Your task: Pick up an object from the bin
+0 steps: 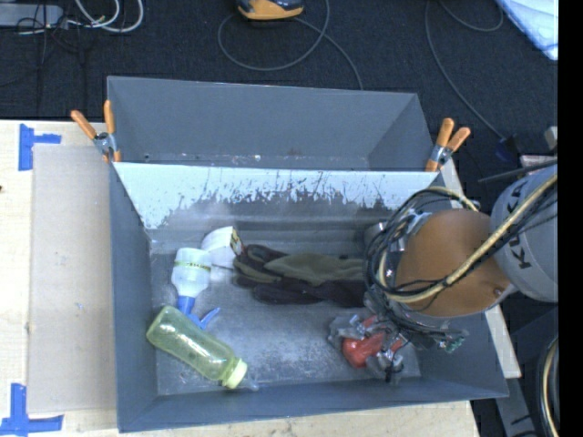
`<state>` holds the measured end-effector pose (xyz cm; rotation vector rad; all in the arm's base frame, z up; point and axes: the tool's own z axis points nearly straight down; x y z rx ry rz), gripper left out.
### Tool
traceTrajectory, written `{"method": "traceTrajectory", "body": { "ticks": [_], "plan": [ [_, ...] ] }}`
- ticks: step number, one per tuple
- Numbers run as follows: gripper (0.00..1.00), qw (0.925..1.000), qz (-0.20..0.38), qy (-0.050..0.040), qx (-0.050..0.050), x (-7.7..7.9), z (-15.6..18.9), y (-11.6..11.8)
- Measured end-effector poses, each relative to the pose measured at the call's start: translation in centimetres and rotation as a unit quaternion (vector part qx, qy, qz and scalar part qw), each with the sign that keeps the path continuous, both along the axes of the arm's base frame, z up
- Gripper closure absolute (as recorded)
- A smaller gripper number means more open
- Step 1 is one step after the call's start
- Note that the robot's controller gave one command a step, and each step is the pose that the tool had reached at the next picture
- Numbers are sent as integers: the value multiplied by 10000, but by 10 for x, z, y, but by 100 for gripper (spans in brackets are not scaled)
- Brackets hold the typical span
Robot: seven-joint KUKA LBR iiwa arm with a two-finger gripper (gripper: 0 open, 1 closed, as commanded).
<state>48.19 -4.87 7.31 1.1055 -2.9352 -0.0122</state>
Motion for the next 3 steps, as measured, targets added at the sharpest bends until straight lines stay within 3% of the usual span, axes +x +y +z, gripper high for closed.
{"method": "traceTrajectory", "body": {
  "ticks": [3],
  "plan": [
    [100, 10000, 8, -1, 0, 0, 0, 0]
  ]
}}
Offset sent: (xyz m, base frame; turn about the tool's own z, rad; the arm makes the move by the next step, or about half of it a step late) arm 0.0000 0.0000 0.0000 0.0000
